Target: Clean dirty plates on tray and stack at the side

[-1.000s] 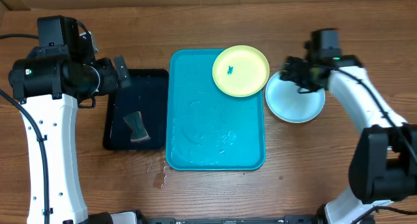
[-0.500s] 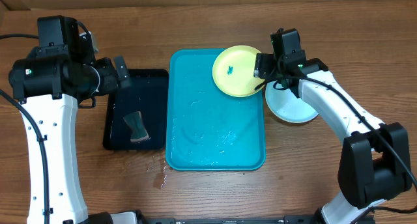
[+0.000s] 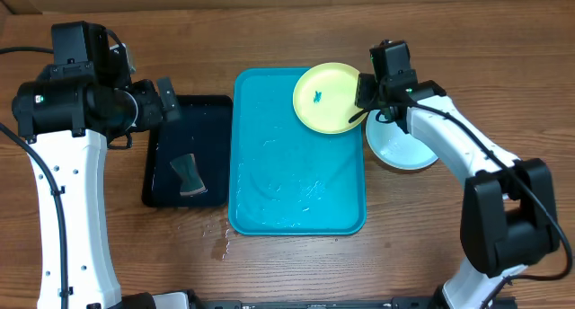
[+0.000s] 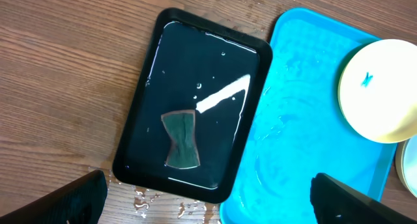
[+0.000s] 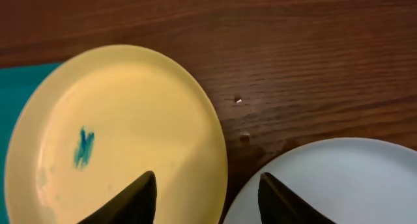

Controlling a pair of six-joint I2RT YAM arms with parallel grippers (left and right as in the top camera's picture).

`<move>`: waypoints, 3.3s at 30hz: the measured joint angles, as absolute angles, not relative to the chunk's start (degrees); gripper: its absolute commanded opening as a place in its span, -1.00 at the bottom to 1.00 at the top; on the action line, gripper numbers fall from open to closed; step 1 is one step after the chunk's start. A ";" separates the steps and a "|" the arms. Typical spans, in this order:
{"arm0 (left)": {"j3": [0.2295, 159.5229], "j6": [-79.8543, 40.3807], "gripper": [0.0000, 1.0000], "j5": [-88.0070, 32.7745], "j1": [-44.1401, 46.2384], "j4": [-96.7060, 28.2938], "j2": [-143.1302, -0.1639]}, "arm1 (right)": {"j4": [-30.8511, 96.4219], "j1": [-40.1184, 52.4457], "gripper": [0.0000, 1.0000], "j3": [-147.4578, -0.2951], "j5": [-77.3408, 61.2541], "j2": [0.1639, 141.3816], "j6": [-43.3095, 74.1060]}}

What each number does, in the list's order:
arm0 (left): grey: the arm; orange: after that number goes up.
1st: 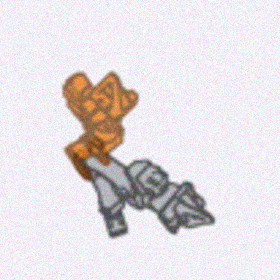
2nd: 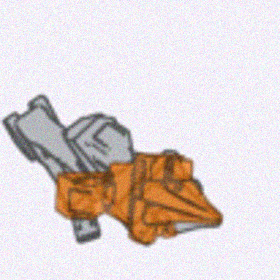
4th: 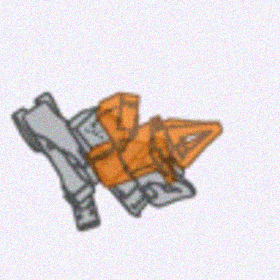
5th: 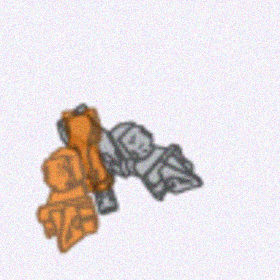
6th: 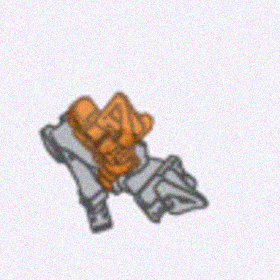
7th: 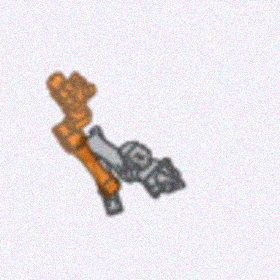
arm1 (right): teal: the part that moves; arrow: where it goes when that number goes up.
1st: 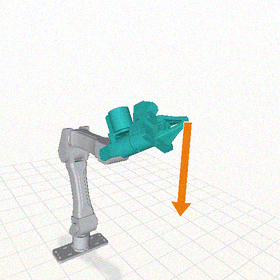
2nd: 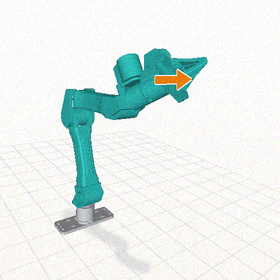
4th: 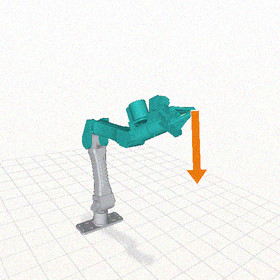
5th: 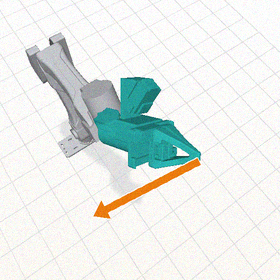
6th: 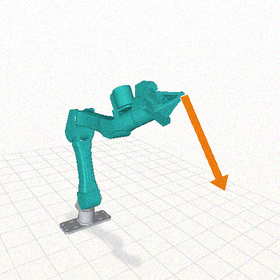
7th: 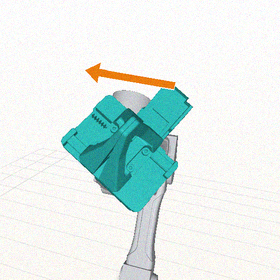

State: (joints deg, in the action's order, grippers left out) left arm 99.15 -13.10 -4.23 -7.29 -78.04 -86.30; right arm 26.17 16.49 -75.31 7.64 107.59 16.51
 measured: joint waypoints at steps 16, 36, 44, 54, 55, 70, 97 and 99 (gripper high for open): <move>99.15 -13.10 1.00 -4.23 -7.29 -78.04 -86.30 | 26.55 16.47 -0.43 -75.31 7.75 111.55 16.38; 99.15 -13.13 1.00 -4.23 -7.29 -78.04 -86.30 | 27.03 16.49 -0.52 -75.09 7.73 111.55 17.56; 99.15 -13.13 1.00 -4.23 -7.29 -78.04 -86.30 | 26.85 16.49 -0.62 -74.63 7.60 111.55 18.02; 99.15 -13.10 1.00 -4.23 -7.29 -78.04 -86.30 | 25.30 16.47 -0.57 -72.90 7.29 111.55 17.98; 99.15 -13.13 1.00 -4.23 -7.29 -78.04 -86.30 | 25.06 16.47 -0.58 -72.90 7.27 111.55 18.00; 99.15 -13.10 0.99 -4.23 -7.29 -78.04 -86.30 | 24.93 16.47 -0.92 -72.88 7.29 111.55 17.98; 99.15 -13.13 1.00 -4.23 -7.29 -78.04 -86.30 | 34.39 17.65 -0.92 -72.82 -10.98 111.55 27.14; 99.15 -13.13 1.00 -4.23 -7.29 -78.04 -86.30 | 35.77 18.90 -0.92 -72.82 -11.51 111.55 27.51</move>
State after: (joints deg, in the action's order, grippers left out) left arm 99.15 -13.13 -4.23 -7.29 -78.04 -86.30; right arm 35.77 18.90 -72.82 -11.51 111.55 27.51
